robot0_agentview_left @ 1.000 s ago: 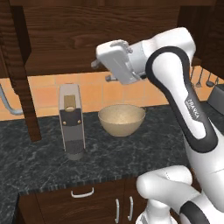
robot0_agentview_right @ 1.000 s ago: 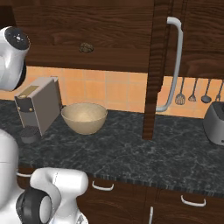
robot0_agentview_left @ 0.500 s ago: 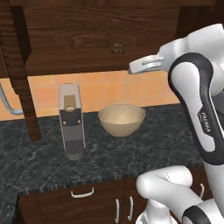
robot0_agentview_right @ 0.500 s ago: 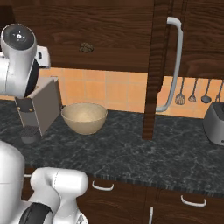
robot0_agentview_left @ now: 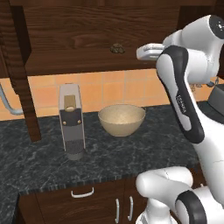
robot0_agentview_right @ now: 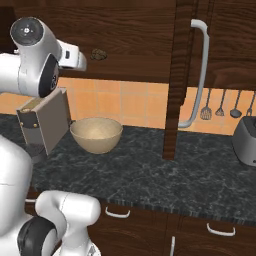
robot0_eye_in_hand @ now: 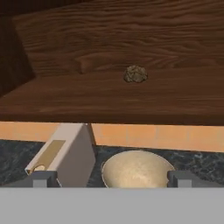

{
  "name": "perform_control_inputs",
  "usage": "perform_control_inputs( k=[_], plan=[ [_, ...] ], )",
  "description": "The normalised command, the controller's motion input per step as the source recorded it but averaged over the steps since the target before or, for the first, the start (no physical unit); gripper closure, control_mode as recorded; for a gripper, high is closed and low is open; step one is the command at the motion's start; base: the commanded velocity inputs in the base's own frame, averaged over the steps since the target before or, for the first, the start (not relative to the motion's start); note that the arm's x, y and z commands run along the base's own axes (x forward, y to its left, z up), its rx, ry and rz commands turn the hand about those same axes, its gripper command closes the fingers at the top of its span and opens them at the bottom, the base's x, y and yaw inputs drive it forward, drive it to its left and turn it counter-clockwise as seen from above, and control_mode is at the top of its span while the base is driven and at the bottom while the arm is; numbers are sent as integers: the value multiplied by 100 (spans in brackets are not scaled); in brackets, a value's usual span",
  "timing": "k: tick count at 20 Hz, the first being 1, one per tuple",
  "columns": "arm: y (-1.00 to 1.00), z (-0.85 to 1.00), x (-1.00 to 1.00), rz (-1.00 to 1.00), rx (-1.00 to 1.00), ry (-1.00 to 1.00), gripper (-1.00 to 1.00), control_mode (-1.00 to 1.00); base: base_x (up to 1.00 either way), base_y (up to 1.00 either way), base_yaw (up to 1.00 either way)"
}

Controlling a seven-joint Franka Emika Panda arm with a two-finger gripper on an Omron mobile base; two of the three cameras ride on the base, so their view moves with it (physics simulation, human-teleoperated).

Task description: Open the cabinet, pick up the bread from the cabinet and place it in the basket. Then move the basket to the dining counter.

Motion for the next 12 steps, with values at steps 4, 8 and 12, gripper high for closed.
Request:
perform_control_inputs(
  k=[4, 8, 12],
  plan=[
    [-11, -12, 87, -9, 1, 5, -100, -100, 0, 0, 0],
    [-21, 0, 96, -2, 0, 8, -100, -100, 0, 0, 0],
    [-2, -16, 77, 0, 0, 5, -100, -100, 0, 0, 0]
  ],
)
